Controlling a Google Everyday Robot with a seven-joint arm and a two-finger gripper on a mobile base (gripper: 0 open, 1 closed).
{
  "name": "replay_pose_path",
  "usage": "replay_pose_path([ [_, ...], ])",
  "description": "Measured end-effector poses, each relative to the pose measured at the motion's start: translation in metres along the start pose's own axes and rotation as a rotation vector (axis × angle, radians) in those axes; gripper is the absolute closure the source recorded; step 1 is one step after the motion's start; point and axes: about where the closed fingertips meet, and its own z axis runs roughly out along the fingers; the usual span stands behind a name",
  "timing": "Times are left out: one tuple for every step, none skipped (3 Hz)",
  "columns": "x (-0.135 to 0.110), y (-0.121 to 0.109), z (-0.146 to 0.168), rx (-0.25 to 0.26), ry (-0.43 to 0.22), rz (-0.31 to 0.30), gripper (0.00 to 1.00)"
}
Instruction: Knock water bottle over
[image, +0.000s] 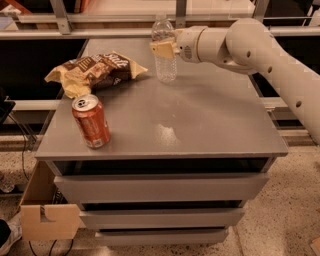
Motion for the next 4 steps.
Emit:
replay_pose_path([
  [-0.003,-0.001,-0.010,-0.011,0.044,-0.016,1.00],
  [-0.009,-0.001,-0.028,-0.029,0.119,-0.054,1.00],
  [-0.013,0.000,-0.047,-0.057,0.211,-0.100,1.00],
  [-0.015,0.001,-0.066,-0.103,0.342,-0.192,1.00],
])
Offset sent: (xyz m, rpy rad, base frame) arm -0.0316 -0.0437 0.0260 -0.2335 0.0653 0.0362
